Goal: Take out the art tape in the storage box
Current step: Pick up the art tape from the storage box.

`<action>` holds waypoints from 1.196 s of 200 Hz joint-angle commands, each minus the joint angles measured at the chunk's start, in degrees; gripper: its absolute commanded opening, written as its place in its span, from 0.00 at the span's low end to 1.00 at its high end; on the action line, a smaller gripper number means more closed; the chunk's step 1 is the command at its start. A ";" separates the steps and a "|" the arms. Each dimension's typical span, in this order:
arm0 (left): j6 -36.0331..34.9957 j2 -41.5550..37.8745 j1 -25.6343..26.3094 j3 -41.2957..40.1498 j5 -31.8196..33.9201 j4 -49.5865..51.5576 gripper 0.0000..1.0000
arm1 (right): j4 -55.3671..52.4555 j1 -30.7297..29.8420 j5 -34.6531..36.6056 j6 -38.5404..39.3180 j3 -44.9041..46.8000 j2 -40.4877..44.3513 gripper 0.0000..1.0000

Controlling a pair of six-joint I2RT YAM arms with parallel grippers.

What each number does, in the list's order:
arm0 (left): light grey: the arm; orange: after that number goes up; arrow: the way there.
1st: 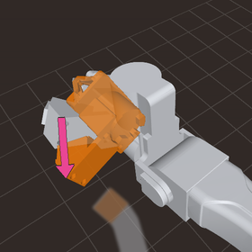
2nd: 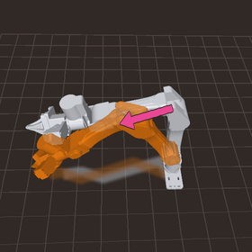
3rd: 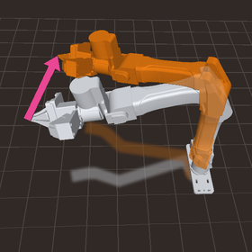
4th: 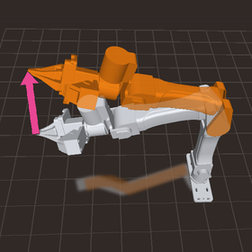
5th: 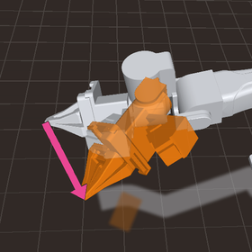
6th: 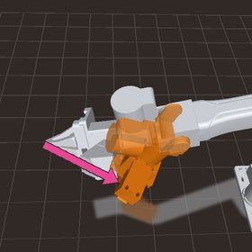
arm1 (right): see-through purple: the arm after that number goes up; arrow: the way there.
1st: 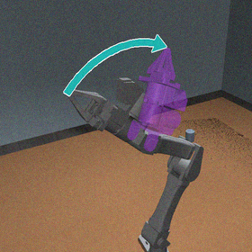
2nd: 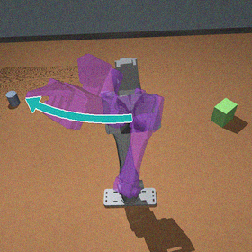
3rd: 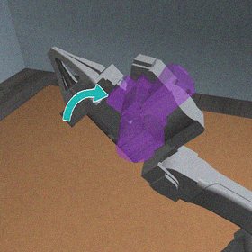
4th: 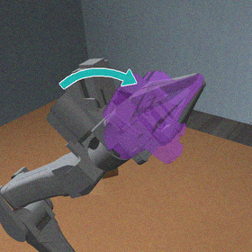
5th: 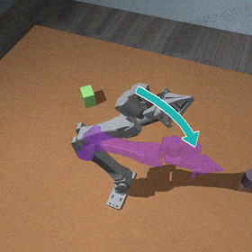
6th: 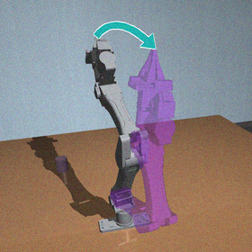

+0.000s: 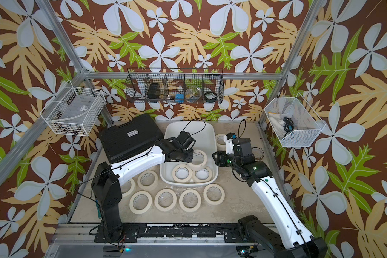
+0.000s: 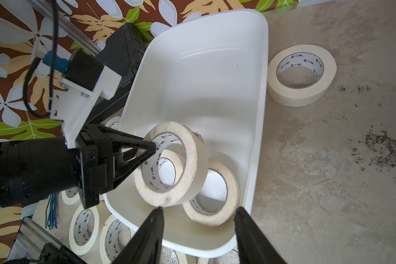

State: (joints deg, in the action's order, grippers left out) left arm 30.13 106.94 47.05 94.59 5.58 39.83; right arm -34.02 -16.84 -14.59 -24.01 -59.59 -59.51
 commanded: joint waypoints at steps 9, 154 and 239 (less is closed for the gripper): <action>1.07 -2.05 1.82 -0.35 -2.01 0.50 0.14 | 2.98 -1.06 0.91 -0.25 1.73 -0.33 0.55; 2.35 -4.78 6.46 -3.60 -3.49 -1.23 0.13 | 7.10 -9.97 9.01 1.86 5.69 -5.27 0.62; 2.53 -5.33 6.52 -3.80 -2.89 -1.69 0.13 | 7.24 -10.85 9.77 2.91 7.03 -6.57 0.51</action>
State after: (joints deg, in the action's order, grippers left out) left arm 32.53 102.35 53.65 90.85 2.55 40.01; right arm -27.40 -27.62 -5.80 -21.89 -52.71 -65.54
